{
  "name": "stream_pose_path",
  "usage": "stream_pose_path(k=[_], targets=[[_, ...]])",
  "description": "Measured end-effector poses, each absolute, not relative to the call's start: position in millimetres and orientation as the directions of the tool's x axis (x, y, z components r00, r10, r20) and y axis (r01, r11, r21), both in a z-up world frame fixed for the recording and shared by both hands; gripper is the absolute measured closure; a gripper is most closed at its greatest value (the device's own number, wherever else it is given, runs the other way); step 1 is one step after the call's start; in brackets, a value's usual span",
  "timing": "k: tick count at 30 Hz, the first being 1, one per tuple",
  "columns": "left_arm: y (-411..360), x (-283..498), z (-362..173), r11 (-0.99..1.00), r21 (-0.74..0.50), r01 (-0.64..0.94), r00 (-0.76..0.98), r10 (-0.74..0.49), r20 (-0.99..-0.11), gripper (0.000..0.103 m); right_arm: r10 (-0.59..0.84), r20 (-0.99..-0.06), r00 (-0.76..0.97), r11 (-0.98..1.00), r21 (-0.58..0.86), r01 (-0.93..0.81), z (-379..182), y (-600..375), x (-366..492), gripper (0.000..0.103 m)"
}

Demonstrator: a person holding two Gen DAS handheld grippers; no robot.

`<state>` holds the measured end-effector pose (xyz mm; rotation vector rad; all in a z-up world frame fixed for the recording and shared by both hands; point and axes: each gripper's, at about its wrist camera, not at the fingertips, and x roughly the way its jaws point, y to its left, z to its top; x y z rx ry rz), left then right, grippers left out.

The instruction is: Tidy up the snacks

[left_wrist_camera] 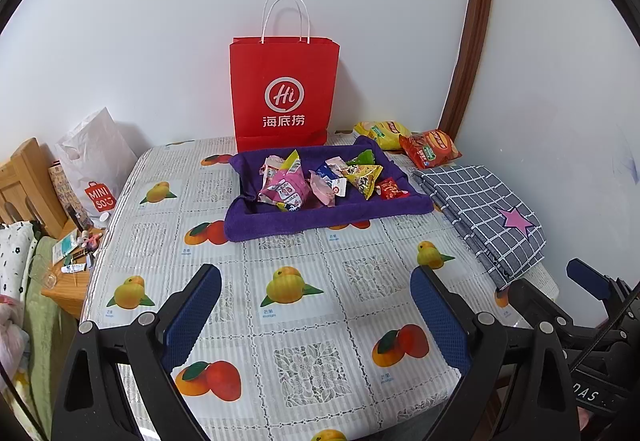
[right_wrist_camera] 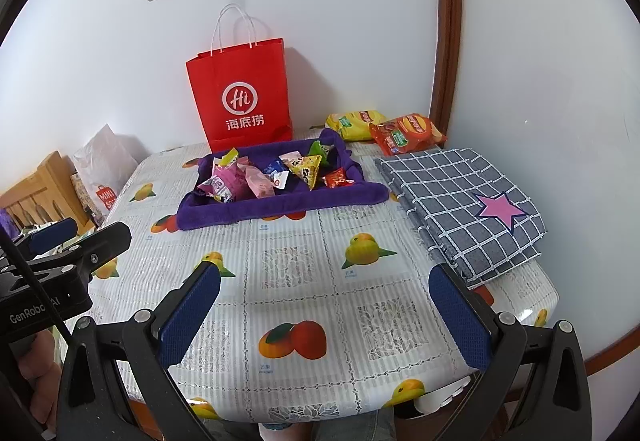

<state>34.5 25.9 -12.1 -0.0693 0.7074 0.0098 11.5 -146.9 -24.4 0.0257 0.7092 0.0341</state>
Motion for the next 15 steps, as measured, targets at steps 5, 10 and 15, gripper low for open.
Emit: stream_pose_path(k=[5, 10, 15], targets=[[25.6, 34.7, -12.5, 0.998, -0.059, -0.032, 0.758, -0.014, -0.652, 0.007, 0.04, -0.649, 0.76, 0.999, 0.036, -0.021, -25.0, -145.3, 12.0, 0.0], [25.2, 34.3, -13.9, 0.998, -0.061, -0.033, 0.758, -0.015, -0.652, 0.007, 0.04, -0.65, 0.759, 0.999, 0.038, -0.02, -25.5, -145.6, 11.6, 0.0], [26.2, 34.2, -14.0, 0.998, -0.061, -0.032, 0.758, -0.015, -0.652, 0.007, 0.04, -0.647, 0.761, 0.999, 0.039, -0.02, -26.0, -145.3, 10.0, 0.0]])
